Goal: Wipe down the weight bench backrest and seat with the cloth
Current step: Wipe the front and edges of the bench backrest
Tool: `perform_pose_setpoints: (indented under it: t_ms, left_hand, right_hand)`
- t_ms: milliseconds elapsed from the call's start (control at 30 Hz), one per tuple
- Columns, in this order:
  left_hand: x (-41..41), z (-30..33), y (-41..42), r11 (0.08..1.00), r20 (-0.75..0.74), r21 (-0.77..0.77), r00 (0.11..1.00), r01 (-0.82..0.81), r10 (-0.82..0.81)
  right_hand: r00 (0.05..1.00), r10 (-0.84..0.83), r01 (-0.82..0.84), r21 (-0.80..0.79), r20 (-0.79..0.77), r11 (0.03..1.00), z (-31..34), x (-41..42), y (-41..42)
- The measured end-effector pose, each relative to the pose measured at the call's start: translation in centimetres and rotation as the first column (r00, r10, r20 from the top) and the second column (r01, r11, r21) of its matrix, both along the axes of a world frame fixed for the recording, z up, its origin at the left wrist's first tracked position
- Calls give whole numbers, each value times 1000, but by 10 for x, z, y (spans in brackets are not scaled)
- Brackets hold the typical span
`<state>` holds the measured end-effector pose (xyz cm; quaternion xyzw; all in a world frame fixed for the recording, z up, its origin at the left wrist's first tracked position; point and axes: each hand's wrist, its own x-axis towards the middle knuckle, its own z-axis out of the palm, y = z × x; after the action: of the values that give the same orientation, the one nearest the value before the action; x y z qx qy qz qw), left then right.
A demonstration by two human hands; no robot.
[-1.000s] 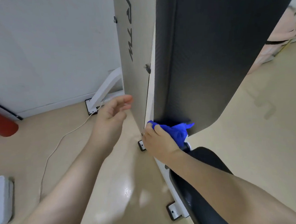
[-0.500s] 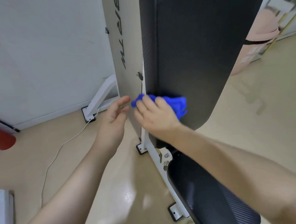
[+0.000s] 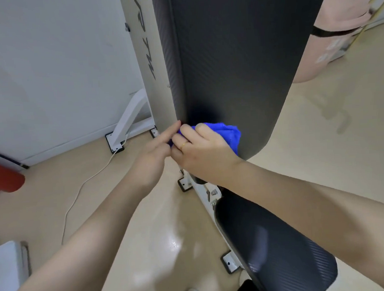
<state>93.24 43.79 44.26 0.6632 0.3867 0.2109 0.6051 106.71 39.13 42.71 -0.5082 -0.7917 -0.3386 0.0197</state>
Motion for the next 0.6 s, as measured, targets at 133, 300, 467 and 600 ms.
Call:
perform_pose_setpoints:
  t_ms: [133,300,467,600]
  left_hand:
    - [0,2,-4,992,35,-19,991,-126,126]
    - [1,-10,-16,994,-114,103,993,20,-8]
    - [11,-33,-26,978,-103,-128,983,-167,155]
    - [18,-45,-32,968,-142,-159,975,-192,170]
  right_hand:
    - [999,-52,52,7,4,999,-53,3,-7]
    - [956,-6,172,-539,295,825,-141,-11,-28]
    - [994,2,68,-638,108,767,-117,16,-46]
    - [492,-657,295,-601,-572,743,-101,61,-72]
